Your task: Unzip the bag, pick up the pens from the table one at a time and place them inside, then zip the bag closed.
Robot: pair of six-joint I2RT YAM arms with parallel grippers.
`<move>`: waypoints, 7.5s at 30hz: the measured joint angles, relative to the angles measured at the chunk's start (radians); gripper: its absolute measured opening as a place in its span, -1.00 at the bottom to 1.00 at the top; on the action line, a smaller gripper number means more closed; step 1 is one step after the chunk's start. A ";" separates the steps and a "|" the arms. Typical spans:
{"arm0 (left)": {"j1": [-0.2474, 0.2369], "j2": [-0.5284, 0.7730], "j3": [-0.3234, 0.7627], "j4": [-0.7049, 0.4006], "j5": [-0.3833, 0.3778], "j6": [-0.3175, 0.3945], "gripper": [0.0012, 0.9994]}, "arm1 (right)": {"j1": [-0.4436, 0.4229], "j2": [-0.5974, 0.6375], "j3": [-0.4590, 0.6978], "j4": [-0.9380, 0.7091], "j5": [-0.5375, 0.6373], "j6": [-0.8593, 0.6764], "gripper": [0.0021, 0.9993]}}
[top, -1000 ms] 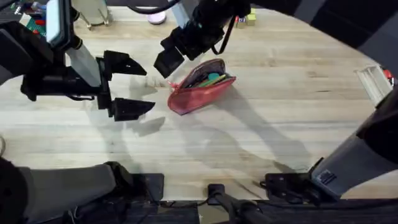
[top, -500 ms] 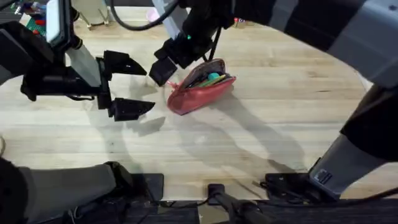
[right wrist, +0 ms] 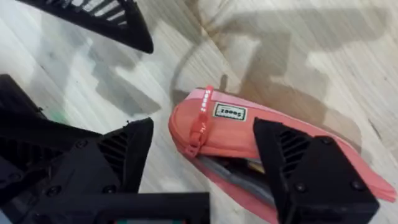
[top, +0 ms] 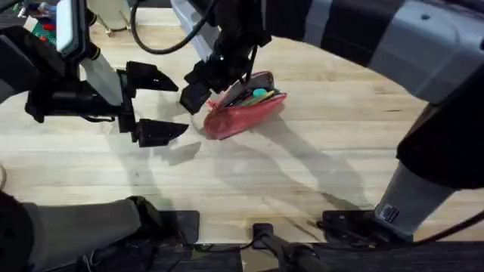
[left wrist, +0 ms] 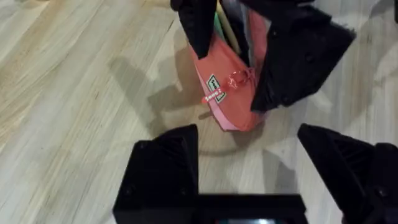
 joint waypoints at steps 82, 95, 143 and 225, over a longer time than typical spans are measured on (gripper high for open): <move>0.000 0.000 0.000 0.000 0.000 0.000 0.99 | -0.023 -0.055 -0.012 -0.014 -0.007 0.006 -0.94; 0.000 0.000 0.000 0.000 0.011 0.000 0.99 | -0.023 -0.055 -0.012 -0.014 -0.007 0.006 -0.94; -0.301 0.272 -0.053 0.394 0.134 -0.260 0.99 | -0.023 -0.055 -0.012 -0.014 -0.007 0.006 -0.94; -0.311 0.272 -0.055 0.415 0.119 -0.312 -0.92 | -0.643 0.126 -0.018 -0.104 -0.018 -0.252 -0.94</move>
